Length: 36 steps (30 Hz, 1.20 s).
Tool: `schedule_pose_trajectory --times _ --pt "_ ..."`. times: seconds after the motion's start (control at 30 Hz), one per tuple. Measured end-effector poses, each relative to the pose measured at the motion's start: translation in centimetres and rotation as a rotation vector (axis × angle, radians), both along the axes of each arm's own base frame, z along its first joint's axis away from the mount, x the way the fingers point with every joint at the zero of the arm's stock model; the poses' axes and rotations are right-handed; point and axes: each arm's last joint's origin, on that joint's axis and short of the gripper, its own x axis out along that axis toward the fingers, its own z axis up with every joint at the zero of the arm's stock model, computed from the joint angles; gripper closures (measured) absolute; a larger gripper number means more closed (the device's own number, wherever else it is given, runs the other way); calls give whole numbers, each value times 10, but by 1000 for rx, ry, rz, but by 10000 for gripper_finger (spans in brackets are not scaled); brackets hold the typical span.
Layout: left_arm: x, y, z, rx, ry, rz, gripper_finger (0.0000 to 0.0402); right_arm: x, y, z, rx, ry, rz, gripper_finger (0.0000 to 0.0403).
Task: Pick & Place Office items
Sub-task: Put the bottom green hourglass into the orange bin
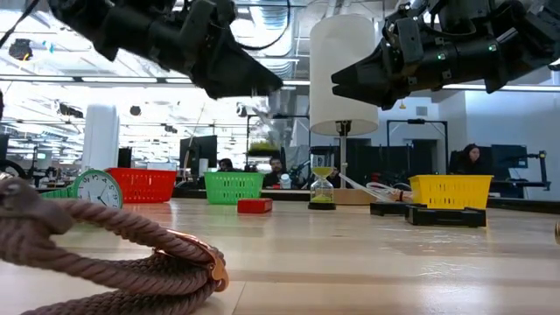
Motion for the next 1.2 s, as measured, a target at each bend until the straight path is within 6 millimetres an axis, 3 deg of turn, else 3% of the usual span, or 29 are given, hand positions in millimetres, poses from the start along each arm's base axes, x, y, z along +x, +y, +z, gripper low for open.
schedule_pose_trajectory --times 0.23,0.5,0.8,1.2 --pt "-25 30 36 27 -53 119 182 0 1 0 2 0 3 196" --pt "-60 59 52 58 19 323 183 0 8 0 3 -3 31 196" --pt "-100 78 28 52 36 589 175 -1 13 0 5 -5 53 196" --pt "-143 82 4 45 -55 894 174 -1 14 1 14 -8 55 196"
